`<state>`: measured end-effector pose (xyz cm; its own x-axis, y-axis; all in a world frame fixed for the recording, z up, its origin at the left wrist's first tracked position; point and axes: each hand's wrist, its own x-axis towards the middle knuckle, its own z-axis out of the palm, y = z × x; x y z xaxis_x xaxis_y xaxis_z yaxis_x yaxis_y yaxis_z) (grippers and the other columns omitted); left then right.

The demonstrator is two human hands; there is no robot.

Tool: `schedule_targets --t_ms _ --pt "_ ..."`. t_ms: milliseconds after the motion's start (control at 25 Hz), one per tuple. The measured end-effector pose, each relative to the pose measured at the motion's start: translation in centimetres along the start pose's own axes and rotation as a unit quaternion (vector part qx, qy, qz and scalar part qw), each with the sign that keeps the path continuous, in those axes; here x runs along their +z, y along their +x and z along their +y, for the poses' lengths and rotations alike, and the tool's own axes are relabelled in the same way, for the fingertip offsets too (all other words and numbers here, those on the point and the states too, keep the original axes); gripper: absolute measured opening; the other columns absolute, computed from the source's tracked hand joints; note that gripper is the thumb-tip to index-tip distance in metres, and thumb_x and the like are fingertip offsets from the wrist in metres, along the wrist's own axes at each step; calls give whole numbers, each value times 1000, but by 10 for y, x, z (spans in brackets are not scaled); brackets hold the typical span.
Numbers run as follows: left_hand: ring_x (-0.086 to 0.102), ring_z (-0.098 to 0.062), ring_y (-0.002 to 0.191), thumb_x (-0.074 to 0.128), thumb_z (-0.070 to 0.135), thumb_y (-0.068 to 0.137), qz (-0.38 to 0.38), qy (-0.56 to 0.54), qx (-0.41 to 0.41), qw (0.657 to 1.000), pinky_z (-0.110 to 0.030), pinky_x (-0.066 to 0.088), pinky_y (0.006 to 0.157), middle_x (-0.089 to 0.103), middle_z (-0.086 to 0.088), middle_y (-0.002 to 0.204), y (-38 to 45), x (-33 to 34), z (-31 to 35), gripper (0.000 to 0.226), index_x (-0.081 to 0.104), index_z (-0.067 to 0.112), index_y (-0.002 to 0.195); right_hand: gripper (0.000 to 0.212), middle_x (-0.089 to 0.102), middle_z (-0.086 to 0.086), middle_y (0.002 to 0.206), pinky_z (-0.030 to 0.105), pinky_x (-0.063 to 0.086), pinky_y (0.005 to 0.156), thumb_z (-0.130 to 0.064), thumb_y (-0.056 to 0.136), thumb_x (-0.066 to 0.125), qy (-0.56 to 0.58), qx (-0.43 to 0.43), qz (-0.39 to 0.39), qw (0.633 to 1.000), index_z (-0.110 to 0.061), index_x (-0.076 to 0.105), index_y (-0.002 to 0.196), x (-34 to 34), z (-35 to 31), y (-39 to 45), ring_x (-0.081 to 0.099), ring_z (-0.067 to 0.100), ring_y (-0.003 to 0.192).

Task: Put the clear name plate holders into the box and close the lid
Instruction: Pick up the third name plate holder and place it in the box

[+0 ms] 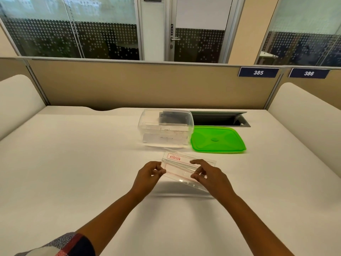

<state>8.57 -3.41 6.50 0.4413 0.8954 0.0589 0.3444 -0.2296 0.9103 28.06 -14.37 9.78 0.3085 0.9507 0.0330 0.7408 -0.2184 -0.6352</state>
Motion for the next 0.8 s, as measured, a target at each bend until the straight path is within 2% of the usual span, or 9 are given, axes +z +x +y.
schedule_targets --t_ms 80,160,360,440,520,640,800 --pt "64 -20 81 61 13 85 16 -41 -36 998 -35 52 79 64 4 108 4 -6 0 19 55 20 68 33 68 -9 91 28 45 73 -33 83 65 15 13 7 1000 -40 54 114 -8 9 3 61 12 88" --pt "64 -27 84 59 13 87 32 -62 -55 996 -42 53 81 64 4 104 9 -15 -1 11 59 9 77 29 67 -7 87 30 47 75 -29 84 66 44 13 28 999 -37 58 110 -15 17 7 62 14 86" --pt "64 -19 84 57 19 90 97 -100 -55 989 -33 54 71 62 12 90 15 -39 -5 10 60 10 86 22 58 -5 71 19 39 61 -15 84 66 107 -5 111 988 -34 62 96 -30 30 17 47 15 64" --pt "64 -18 79 56 19 90 119 -117 -68 984 -27 54 66 63 5 83 18 -47 -7 15 61 12 78 21 58 -6 69 11 38 56 -14 85 65 130 7 129 983 -32 62 95 -34 32 22 49 14 63" --pt "63 -21 76 55 17 91 127 -157 -94 975 -29 53 69 63 -5 77 22 -53 -8 20 60 12 72 20 61 -6 70 4 38 57 -13 85 66 147 6 119 982 -30 63 96 -33 31 25 53 11 66" --pt "63 -24 75 54 15 91 120 -195 -114 967 -33 55 76 62 -10 77 26 -54 -6 20 59 8 73 21 63 -5 74 3 41 60 -11 85 65 157 8 90 983 -28 64 97 -18 28 25 55 10 68" --pt "64 -26 78 52 17 93 109 -296 -156 936 -22 61 63 64 -13 84 28 -52 -4 21 60 4 78 14 66 -8 81 1 42 59 -14 89 59 167 32 62 984 -26 64 96 3 30 21 59 7 72"
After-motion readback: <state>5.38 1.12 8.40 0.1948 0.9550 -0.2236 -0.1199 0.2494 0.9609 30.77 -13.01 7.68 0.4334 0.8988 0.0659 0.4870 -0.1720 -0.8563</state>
